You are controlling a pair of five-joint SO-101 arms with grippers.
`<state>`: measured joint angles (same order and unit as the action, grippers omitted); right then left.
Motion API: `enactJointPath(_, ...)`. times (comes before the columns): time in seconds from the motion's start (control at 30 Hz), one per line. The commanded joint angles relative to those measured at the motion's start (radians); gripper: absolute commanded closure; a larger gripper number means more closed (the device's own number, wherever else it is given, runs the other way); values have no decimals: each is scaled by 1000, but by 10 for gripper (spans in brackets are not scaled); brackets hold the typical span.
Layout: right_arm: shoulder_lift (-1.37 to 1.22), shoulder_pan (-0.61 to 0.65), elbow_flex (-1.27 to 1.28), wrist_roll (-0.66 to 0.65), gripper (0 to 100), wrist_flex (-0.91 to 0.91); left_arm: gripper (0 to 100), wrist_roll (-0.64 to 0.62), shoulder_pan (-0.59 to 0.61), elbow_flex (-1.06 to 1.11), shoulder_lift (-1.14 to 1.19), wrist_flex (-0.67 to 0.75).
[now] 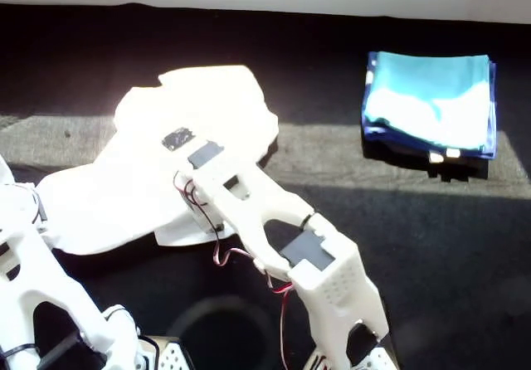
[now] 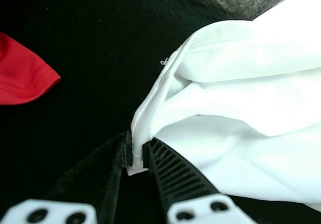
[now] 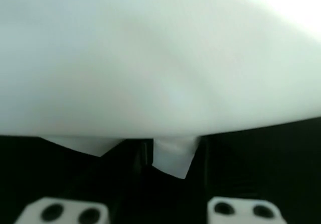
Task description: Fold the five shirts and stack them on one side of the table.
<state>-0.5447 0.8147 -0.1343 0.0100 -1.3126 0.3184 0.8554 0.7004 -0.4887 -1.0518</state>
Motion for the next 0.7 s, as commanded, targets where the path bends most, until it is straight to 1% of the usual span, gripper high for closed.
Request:
enactJointPath(0.0, 33, -36, 1, 8, 992, 13, 991, 8, -8, -1, -5, 11)
enactJointPath(0.1, 102, -116, -1, 5, 992, 15, 991, 8, -18, 35, -5, 15)
enactJointPath(0.2, 205, -231, 1, 2, 992, 12, 991, 8, -73, 82, -5, 12)
enactJointPath(0.37, 406, -430, 2, -143, 992, -15, 991, 2, -220, 142, -5, 11)
enactJointPath(0.47, 496, -532, 4, -204, 992, -16, 991, 2, -302, 160, -5, 11)
enactJointPath(0.57, 567, -607, -2, -229, 992, -16, 991, -9, -343, 105, -13, 9)
enactJointPath(0.6, 591, -627, -2, -229, 992, -15, 991, -40, -346, 73, -13, -6)
enactJointPath(0.67, 638, -645, 1, -229, 992, -15, 991, -120, -349, -7, -10, -81)
